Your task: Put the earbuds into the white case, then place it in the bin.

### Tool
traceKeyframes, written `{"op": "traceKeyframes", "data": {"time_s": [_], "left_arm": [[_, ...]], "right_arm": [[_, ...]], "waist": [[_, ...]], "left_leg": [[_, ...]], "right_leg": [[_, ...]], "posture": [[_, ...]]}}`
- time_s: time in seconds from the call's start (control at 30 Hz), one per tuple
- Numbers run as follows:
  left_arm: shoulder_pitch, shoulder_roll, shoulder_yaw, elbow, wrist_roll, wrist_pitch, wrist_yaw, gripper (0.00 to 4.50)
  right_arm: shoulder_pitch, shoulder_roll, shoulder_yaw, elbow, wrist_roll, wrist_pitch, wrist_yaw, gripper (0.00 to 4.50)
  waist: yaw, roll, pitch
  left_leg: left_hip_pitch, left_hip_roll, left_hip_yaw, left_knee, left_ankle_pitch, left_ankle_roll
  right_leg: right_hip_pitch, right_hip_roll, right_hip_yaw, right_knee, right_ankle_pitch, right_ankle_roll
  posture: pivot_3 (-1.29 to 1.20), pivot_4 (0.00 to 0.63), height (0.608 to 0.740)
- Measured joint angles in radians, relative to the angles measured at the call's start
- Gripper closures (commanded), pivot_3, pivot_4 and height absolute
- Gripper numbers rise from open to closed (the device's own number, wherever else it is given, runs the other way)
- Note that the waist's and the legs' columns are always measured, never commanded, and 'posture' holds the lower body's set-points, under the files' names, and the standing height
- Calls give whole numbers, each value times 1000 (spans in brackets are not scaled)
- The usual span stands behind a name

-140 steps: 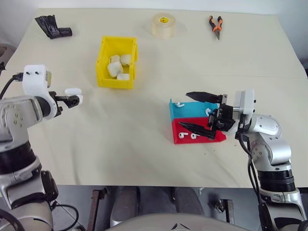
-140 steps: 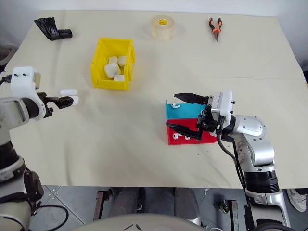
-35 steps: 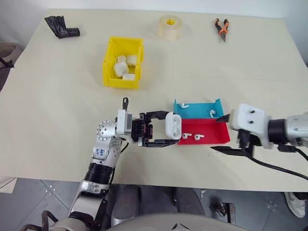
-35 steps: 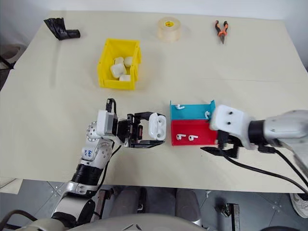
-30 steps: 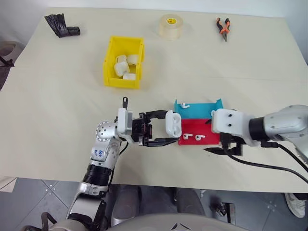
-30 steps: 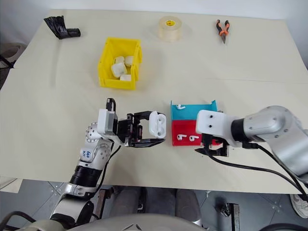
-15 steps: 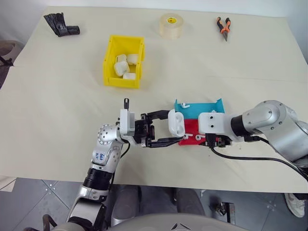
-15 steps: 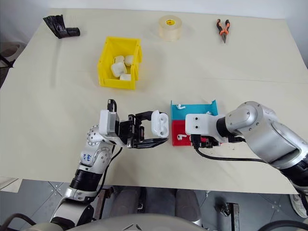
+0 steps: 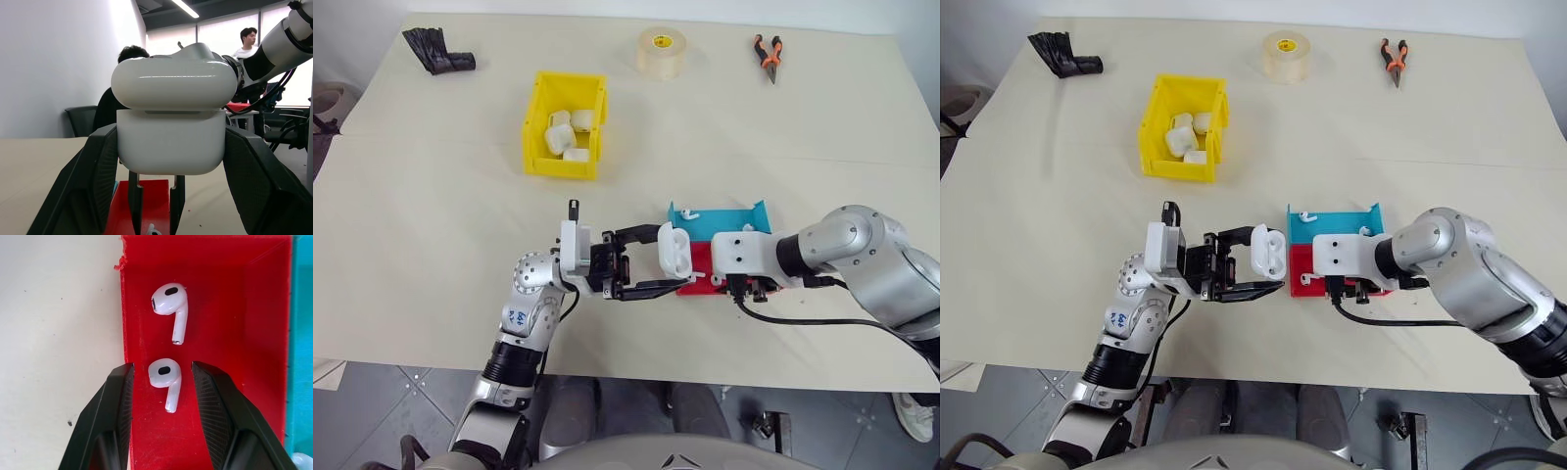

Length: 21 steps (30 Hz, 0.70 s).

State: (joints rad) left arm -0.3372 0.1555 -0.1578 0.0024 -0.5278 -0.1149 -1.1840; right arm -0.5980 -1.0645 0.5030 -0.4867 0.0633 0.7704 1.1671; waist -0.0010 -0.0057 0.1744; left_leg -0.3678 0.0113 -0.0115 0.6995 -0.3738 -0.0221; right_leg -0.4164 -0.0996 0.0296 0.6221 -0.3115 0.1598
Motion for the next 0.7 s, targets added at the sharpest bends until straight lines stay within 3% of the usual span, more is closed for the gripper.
{"op": "traceKeyframes", "data": {"time_s": [0.23, 0.43, 0.7], "left_arm": [[0, 5, 0, 0, 0, 5, -8, 1708], [0, 6, 1, 0, 0, 6, -8, 1708], [-1, 5, 1, 0, 0, 7, -8, 1708]], "right_arm": [[8, 13, -1, 16, -23, -24, 4, 2579], [18, 20, -3, 14, -30, -39, 20, 3970], [35, 42, -31, 17, -35, -30, 8, 3971]], "waist": [[0, 0, 0], [-3, 0, 0], [-1, 0, 0]], "left_leg": [[0, 0, 0, 0, 0, 0], [1, 0, 0, 0, 0, 0], [1, 0, 0, 0, 1, -1]], "right_leg": [[0, 0, 0, 0, 0, 0], [1, 0, 0, 0, 0, 0], [1, 0, 0, 0, 0, 0]], "posture": [[0, 150, 740], [0, 150, 740], [0, 150, 740]]}}
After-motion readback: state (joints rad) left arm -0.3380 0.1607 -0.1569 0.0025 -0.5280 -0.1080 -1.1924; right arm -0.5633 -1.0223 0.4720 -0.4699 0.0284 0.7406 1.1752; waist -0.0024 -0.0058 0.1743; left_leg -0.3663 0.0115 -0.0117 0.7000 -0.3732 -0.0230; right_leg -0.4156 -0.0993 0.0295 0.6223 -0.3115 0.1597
